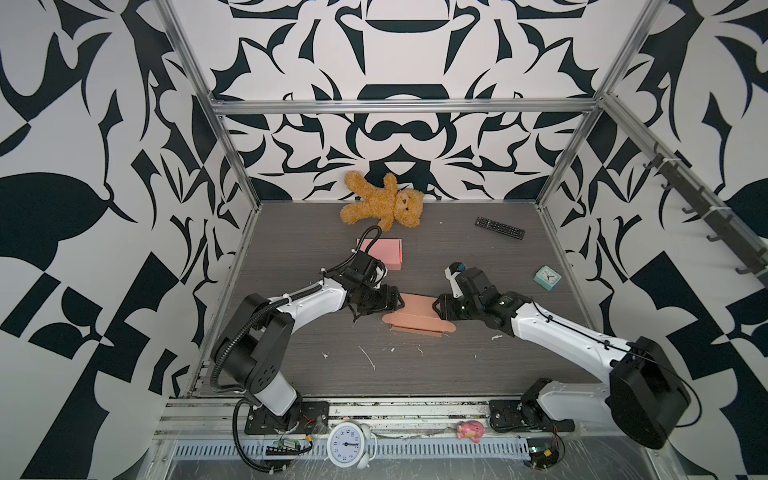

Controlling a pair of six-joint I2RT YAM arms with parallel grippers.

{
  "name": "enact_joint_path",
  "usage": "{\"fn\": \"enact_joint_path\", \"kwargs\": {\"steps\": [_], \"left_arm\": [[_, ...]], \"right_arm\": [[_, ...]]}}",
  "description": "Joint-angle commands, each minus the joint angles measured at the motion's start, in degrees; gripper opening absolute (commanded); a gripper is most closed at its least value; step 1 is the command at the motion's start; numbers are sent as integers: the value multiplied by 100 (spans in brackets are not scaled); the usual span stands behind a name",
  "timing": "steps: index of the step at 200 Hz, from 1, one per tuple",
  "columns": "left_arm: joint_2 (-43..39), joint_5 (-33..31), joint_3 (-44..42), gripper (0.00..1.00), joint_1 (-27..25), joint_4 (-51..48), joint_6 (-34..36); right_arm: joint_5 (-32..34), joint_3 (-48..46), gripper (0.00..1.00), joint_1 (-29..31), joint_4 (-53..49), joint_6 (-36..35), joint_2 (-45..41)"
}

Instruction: Fold the paper box

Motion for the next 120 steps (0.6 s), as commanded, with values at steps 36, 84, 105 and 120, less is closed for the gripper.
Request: {"fn": "enact_joint_path", "kwargs": {"steps": [36, 84, 105, 120], "left_arm": [[4, 14, -260, 76, -46, 111, -82], [63, 31, -349, 74, -66, 213, -91], [133, 57, -388, 73, -69, 276, -113], [167, 67, -415, 72, -85, 321, -129]], "right_arm": [[-52, -198, 48, -24, 254, 137, 66], [-66, -281, 48, -18, 329, 154, 147], [-66, -320, 48, -20, 373, 159, 179], [-85, -331, 48, -22, 385, 162, 215]]}}
